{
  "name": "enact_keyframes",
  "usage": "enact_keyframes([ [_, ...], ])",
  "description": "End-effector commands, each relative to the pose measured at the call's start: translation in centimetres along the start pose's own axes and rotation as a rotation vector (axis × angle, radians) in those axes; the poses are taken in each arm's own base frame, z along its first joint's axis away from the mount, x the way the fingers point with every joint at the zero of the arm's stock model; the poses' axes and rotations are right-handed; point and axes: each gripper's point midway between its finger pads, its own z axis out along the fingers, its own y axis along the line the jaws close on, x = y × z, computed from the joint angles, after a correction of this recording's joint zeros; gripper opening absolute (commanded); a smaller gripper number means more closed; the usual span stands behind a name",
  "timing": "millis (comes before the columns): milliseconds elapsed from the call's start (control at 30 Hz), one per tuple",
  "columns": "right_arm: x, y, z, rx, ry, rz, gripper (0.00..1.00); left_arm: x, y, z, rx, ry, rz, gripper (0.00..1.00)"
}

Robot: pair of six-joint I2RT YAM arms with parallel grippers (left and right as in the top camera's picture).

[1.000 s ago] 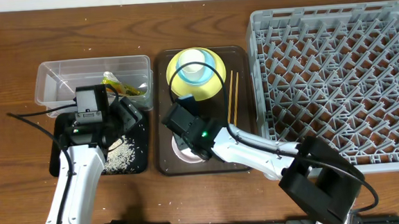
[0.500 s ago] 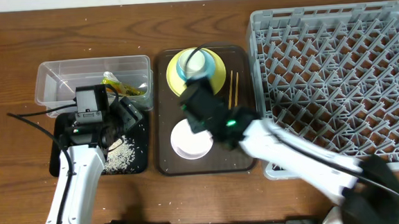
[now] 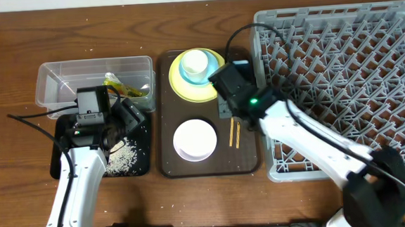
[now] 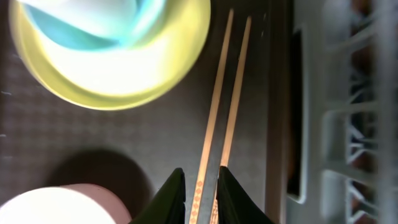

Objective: Sort waste into correct bins and load items into the dishwasher rack
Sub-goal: 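Move the right gripper to the wooden chopsticks and close on one, then carry the chopstick right and drop it into the grey dish rack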

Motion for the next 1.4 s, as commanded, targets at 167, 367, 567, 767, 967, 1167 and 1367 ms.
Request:
enact_keyframes([
  [167, 2.6, -1.7, 4.3, 0.104, 0.088, 0.116, 0.16, 0.0, 0.1, -0.1, 0.001, -0.001, -0.007, 0.86],
  [367, 3.2, -1.7, 5.4, 0.118, 0.104, 0.138, 0.17, 0.0, 0.1, -0.1, 0.001, -0.001, -0.007, 0.86],
  [567, 4.2, -1.9, 6.8, 0.143, 0.129, 0.160, 0.17, 0.1, 0.1, -0.1, 0.001, -0.001, -0.007, 0.86],
  [767, 5.3, -1.9, 9.0, 0.160, 0.150, 0.152, 0.17, 0.1, 0.1, -0.1, 0.001, -0.001, -0.007, 0.86],
  [967, 6.4, -2.0, 10.0, 0.178, 0.176, 0.137, 0.15, 0.1, 0.1, -0.1, 0.001, -0.001, -0.007, 0.86],
  [1167, 4.8, -1.4, 8.5, 0.143, 0.133, 0.153, 0.01, 0.0, 0.1, -0.1, 0.002, -0.001, -0.007, 0.86],
  [1367, 0.6, -0.4, 3.4, 0.043, 0.013, 0.141, 0.01, 0.0, 0.1, -0.1, 0.002, -0.001, -0.007, 0.86],
])
